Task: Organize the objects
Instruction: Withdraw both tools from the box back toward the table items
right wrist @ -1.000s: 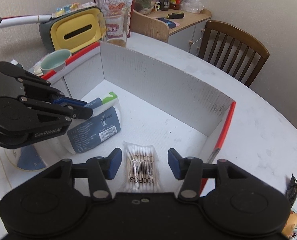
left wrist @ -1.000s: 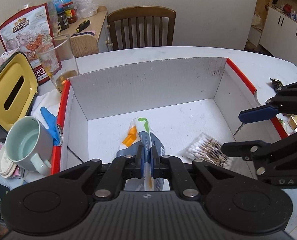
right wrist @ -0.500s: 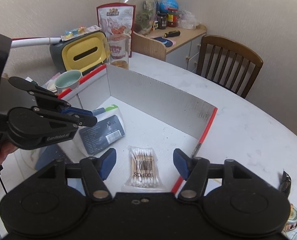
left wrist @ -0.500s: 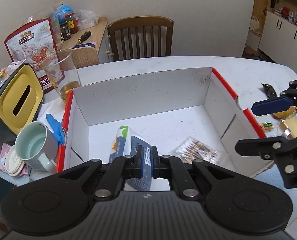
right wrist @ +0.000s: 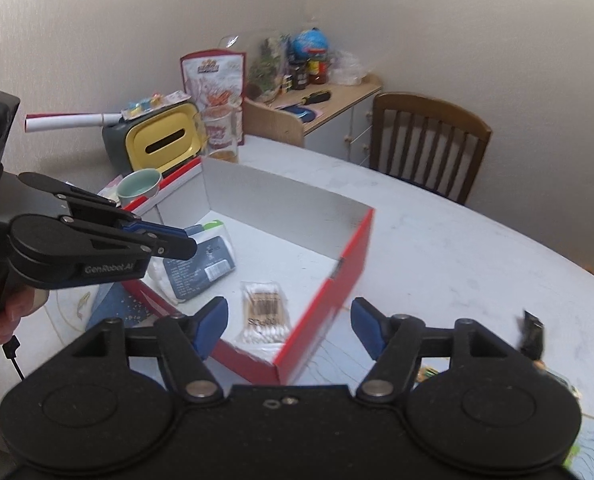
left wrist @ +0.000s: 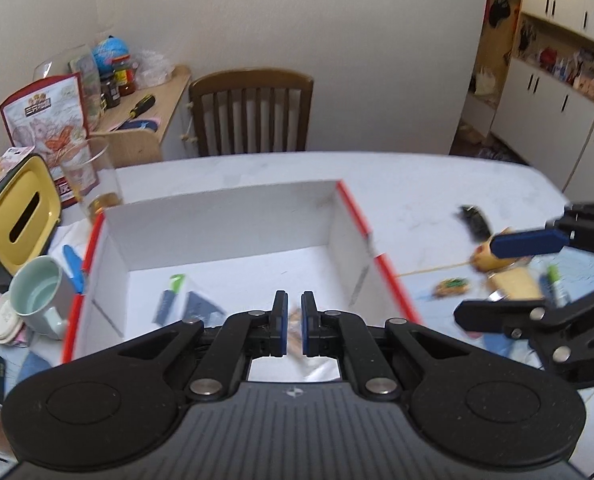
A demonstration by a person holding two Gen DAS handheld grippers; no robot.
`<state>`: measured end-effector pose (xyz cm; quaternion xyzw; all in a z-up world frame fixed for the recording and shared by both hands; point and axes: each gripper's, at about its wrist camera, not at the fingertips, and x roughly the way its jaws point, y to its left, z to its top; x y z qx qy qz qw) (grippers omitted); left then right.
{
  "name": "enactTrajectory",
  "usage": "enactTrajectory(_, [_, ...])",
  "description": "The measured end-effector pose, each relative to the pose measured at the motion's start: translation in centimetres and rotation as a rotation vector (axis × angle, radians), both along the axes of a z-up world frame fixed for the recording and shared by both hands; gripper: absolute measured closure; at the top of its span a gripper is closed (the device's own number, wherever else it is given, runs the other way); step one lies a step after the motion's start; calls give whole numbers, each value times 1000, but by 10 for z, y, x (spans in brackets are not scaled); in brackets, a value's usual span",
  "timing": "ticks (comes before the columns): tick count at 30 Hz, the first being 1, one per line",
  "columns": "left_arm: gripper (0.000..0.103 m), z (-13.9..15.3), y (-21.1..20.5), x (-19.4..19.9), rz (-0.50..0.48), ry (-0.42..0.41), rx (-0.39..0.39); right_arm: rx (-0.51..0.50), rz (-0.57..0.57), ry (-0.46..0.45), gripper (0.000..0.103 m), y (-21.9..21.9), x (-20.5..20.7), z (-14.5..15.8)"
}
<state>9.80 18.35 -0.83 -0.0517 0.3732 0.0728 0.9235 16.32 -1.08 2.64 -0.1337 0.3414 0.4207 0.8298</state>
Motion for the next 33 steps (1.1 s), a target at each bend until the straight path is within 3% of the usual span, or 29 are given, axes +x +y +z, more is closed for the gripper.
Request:
enactTrajectory(10, [95,12,-61,2,-53,-61,-49,29,-145,-2,30,-84,-2,-4])
enactTrajectory(13, [73,9,-79,5,-86,-60,-64,22,-200,-9,30,-114,-3,-8])
enactTrajectory(15, [44,5,-90,6,-100,-63,-67,21,-240,7,29,-135,-3,-11])
enactTrajectory(16, [39,4,-95,7,-105,-62,-68,17,-258,11,29,-145,-3,-13])
enactTrajectory(19, [35,-1,-110,13,-125,-55,-71,-3,-308,13,29,-172,-3,-20])
enactTrajectory(21, [22,-5,-119,16,-136,-55,-75,-13,-340,19,29,-188,-2,-25])
enactTrajectory(27, [16,-20,-146,26,-161,-39,-76,-46,-418,22,28,-226,5,-40])
enactTrajectory(31, [14,-34,-157,31,-189,-37,-126,-62,-452,31,28,-242,14,-50])
enactTrajectory(33, [1,-41,-161,33,-178,-46,-144,-69,-466,36,28,-249,20,-55])
